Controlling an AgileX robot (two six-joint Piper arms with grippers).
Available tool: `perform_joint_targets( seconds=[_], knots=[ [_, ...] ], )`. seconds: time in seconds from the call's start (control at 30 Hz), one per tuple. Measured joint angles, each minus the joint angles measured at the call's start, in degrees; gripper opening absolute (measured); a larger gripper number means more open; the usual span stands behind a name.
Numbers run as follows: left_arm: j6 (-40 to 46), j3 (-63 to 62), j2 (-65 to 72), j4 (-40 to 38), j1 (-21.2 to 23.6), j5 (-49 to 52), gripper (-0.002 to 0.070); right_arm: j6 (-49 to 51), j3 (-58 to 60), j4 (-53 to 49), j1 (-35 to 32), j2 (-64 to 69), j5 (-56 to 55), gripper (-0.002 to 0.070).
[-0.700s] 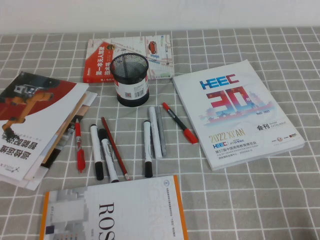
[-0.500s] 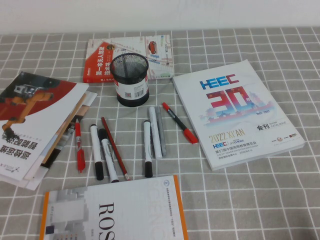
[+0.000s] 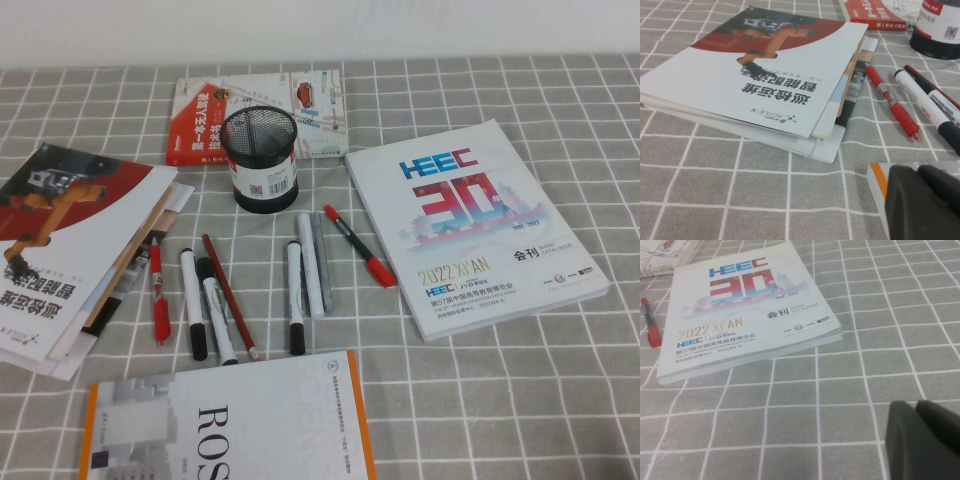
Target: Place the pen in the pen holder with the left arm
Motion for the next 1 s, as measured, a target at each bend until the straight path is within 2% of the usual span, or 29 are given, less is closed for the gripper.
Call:
perform_joint_targets(
  seconds=[0.5, 0.67, 0.87, 1.0],
  knots=[
    [-0.1, 0.0, 0.0, -0.2, 0.0, -0.8, -0.0001, 0.0, 0.0, 0.0, 0.0, 0.0, 0.0, -0.0013],
    [-3.2, 0.0, 0.0, -4.3, 0.0, -8.1, -0.0001, 0.0, 0.0, 0.0, 0.0, 0.0, 0.0, -0.0013],
    [-10.9, 0.0, 0.0, -7.1, 0.0, -20.4, -0.0001, 0.0, 0.0, 0.0, 0.0, 0.0, 0.0, -0.0012],
    [-13.1, 0.0, 0.0, -7.3, 0.0, -23.2, -0.0001, 0.0, 0.0, 0.0, 0.0, 0.0, 0.0, -0.0013]
  ],
)
